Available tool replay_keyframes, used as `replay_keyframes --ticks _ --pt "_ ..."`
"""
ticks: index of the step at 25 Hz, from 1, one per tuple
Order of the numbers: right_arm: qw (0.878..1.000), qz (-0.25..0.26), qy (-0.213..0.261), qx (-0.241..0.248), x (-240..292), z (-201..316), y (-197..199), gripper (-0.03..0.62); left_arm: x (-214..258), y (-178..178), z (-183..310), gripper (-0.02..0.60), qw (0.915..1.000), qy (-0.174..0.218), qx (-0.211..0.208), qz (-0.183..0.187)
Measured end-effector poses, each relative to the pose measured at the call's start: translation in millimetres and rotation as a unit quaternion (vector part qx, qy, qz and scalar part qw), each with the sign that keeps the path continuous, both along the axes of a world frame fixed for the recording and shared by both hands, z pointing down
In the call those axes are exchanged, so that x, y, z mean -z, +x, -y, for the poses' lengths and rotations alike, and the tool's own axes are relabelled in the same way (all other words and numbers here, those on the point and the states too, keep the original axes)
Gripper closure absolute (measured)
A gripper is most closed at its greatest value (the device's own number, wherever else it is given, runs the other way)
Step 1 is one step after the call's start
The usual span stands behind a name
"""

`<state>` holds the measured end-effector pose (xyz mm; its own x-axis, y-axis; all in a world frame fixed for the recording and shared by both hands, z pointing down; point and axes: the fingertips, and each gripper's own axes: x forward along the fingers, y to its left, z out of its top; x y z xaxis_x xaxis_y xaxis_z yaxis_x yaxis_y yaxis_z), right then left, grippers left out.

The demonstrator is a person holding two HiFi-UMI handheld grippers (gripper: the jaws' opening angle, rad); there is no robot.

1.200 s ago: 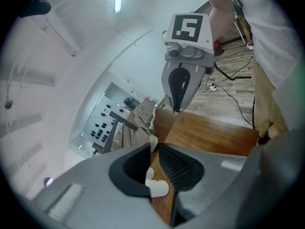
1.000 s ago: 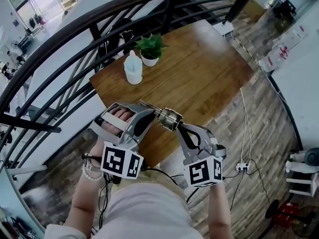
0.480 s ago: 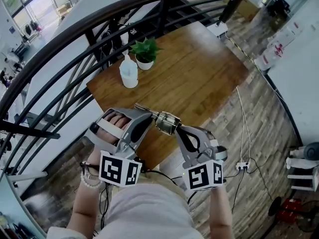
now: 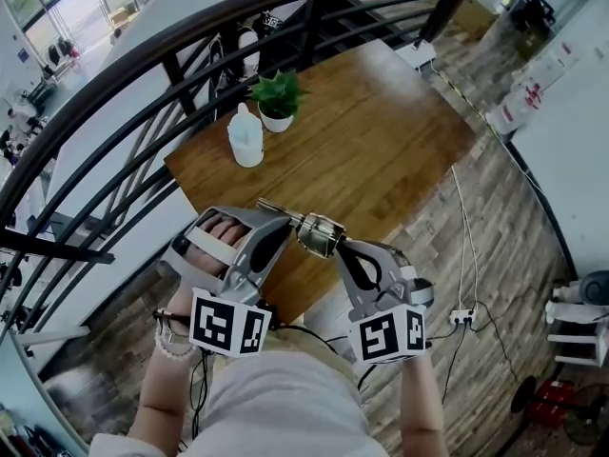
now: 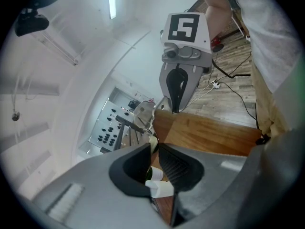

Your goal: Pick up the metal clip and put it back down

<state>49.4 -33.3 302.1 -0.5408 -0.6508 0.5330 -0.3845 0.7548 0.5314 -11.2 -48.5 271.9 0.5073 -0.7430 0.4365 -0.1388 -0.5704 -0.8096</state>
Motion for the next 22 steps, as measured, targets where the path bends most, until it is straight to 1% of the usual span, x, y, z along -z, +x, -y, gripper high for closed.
replay_keyframes --ticks 13,22 --pt "1.0 -0.004 -0.024 0.004 -20 11 3 0.565 -21 3 11 0.522 0.9998 -0.019 0.001 0.0" --pt "0.998 -0.01 -0.058 0.01 -48 13 2 0.565 -51 3 15 0.526 0.9988 -0.048 0.004 0.011"
